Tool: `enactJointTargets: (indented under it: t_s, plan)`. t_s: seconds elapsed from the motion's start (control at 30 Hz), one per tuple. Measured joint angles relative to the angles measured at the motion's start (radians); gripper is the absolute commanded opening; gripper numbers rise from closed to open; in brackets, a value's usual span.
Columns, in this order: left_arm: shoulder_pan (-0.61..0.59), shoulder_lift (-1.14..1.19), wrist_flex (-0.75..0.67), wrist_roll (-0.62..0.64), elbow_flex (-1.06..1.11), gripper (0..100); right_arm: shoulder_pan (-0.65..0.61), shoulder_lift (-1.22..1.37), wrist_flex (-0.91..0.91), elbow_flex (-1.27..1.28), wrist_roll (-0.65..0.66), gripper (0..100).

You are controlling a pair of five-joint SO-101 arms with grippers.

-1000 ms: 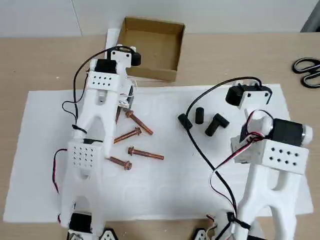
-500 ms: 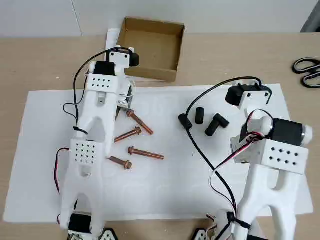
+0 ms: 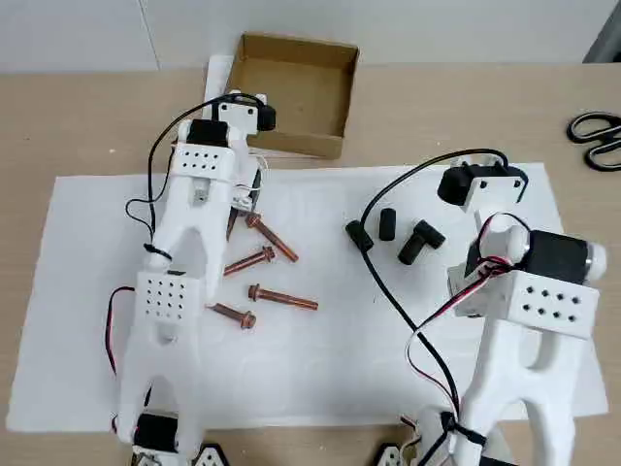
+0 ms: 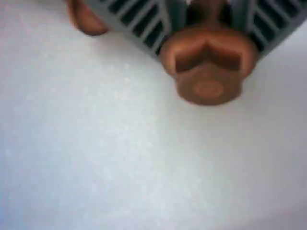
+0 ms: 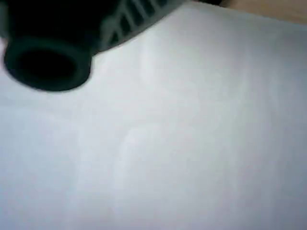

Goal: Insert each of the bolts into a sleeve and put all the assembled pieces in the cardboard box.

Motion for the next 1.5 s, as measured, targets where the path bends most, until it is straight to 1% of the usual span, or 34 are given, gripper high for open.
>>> enactJointTargets:
  t_s: [0.13, 0.23, 0.3, 0.4, 0.57, 0.7, 0.8, 1.0, 1.13, 1.23, 1.3, 1.5]
  plan:
    - [0.006, -0.089, 0.008, -0.002, 0.064, 0, 0.000, 0.000, 0.000, 0.000, 0.000, 0.3]
    - [0.031, -0.198, 0.008, 0.000, 0.123, 0, -0.003, 0.000, 0.000, 0.000, 0.000, 0.3]
    - [0.051, -0.285, 0.006, 0.003, 0.169, 0, -0.023, 0.000, 0.000, 0.000, -0.002, 0.3]
    - [0.066, -0.422, 0.008, 0.041, 0.249, 0, -0.075, 0.000, 0.000, 0.000, -0.011, 0.4]
    - [0.066, -0.637, 0.008, 0.055, 0.390, 0, -0.158, 0.000, 0.000, -0.061, -0.109, 0.4]
    - [0.066, -0.760, 0.009, 0.057, 0.476, 0, -0.227, 0.000, 0.000, -0.106, -0.190, 0.3]
    - [0.066, -0.844, 0.009, 0.066, 0.488, 0, -0.269, 0.000, 0.000, -0.135, -0.224, 0.3]
    - [0.066, -1.002, 0.009, 0.160, 0.488, 0, -0.298, -0.011, 0.000, -0.170, -0.241, 0.3]
    - [0.066, -1.082, 0.009, 0.215, 0.488, 0, -0.310, -0.109, 0.000, -0.170, -0.278, 0.3]
    - [0.074, -1.135, 0.009, 0.261, 0.534, 0, -0.362, -0.219, 0.002, -0.149, -0.304, 0.3]
    - [0.094, -1.158, 0.009, 0.292, 0.592, 0, -0.410, -0.299, -0.002, -0.095, -0.319, 0.3]
    - [0.172, -1.229, 0.009, 0.400, 0.738, 0, -0.463, -0.531, -0.115, 0.124, -0.393, 0.2]
